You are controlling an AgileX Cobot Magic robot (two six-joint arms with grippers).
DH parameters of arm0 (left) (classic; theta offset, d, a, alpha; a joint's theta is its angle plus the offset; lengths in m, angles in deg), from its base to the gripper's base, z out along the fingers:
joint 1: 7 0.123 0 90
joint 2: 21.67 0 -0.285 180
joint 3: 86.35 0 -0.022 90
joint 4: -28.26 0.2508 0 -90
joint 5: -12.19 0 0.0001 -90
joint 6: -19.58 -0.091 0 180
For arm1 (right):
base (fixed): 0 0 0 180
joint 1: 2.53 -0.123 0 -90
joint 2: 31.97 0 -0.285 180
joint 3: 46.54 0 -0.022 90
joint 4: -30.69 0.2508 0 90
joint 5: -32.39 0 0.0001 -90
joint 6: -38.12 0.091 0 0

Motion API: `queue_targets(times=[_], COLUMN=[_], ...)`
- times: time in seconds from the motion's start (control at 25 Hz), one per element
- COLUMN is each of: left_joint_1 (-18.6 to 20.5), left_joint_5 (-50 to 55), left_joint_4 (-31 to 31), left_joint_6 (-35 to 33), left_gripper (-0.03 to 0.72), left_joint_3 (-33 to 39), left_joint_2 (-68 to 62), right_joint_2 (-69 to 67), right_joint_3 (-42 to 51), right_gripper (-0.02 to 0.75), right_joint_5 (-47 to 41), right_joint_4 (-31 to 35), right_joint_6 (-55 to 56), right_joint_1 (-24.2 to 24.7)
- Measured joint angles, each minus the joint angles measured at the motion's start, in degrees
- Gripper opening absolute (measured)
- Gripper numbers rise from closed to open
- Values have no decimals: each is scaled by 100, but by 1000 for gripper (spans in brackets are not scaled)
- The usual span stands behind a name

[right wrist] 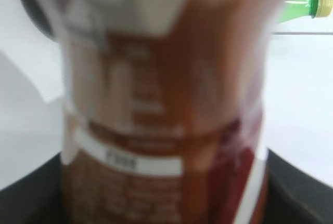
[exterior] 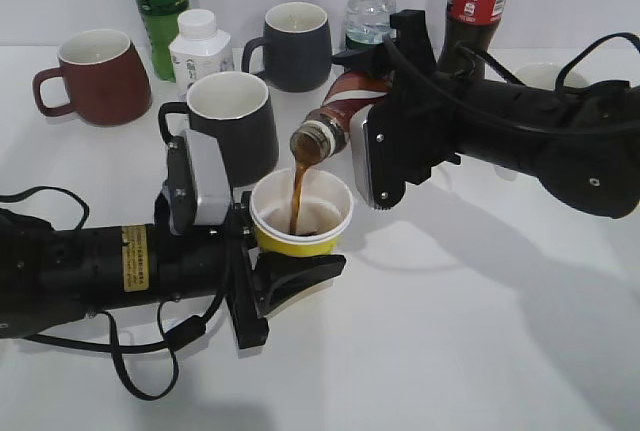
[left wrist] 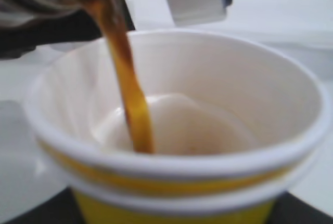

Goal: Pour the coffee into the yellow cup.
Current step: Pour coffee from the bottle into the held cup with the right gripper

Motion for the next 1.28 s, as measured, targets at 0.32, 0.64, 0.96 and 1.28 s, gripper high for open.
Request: queue_targets(times=[0.32, 0.64, 0.96, 1.28], left_joint_1=[0, 0, 0, 0], left_joint_5=[-90, -90, -84, -64], left_joint_4=[-25, -42, -44, -44], left_joint_6=[0, 0, 0, 0], left_gripper=[386, 386, 386, 385], left_joint_3=[17, 17, 17, 17], left_joint_2=[0, 0, 0, 0], right_joint_2=[0, 0, 0, 0], right_joint_3=[0, 0, 0, 0], right_gripper=[503, 503, 503, 503], right_joint_5=[0, 11, 11, 13], right_joint_4=[10, 15, 15, 21], right_joint_6=[-172, -269, -435, -502], right_joint_1=[0, 0, 0, 0])
